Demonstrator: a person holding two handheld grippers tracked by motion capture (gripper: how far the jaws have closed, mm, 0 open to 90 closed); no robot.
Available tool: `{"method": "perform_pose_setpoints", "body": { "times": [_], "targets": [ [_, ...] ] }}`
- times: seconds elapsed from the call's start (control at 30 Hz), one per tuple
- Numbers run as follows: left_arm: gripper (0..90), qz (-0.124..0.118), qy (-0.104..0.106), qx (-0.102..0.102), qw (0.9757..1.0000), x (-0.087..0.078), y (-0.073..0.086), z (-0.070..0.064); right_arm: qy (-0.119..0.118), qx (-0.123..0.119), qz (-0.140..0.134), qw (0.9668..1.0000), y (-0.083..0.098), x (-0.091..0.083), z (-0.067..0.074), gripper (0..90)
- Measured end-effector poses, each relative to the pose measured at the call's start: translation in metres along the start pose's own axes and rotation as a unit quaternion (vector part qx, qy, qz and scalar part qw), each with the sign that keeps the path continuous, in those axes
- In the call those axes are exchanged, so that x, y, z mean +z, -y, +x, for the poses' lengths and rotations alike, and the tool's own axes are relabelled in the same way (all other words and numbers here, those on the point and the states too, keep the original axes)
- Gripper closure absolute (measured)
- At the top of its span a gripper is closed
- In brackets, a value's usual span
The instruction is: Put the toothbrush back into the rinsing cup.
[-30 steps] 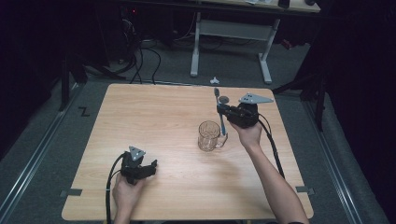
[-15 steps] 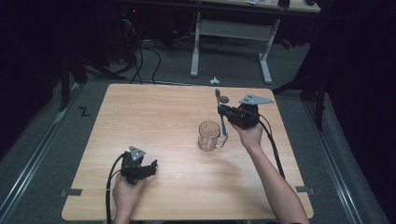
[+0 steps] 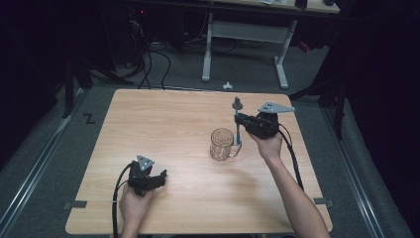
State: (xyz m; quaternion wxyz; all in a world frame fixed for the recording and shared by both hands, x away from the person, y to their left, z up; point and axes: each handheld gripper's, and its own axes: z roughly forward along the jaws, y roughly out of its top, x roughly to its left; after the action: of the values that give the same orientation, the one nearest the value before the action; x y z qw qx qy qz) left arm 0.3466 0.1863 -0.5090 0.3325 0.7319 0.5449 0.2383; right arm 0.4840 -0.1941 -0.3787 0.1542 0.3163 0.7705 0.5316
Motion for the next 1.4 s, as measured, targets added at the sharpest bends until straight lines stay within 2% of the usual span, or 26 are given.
{"method": "perform_pose_setpoints", "body": {
  "times": [0.43,0.73,1.07,1.4],
  "targets": [
    [25.7,0.000,0.000,0.000,1.0000,0.000,0.000,0.000,0.005,-0.017,0.003,0.9998,0.002,-0.008,0.005,79.3],
    [25.7,0.000,0.000,0.000,1.0000,0.000,0.000,0.000,0.006,-0.008,0.006,0.9999,0.010,-0.012,0.002,79.2],
    [25.7,0.000,0.000,0.000,1.0000,0.000,0.000,0.000,0.010,-0.020,0.014,0.9997,0.013,-0.013,0.007,79.1],
    [25.7,0.000,0.000,0.000,1.0000,0.000,0.000,0.000,0.014,-0.014,0.016,0.9997,0.022,-0.015,0.005,79.0]
  ]
}}
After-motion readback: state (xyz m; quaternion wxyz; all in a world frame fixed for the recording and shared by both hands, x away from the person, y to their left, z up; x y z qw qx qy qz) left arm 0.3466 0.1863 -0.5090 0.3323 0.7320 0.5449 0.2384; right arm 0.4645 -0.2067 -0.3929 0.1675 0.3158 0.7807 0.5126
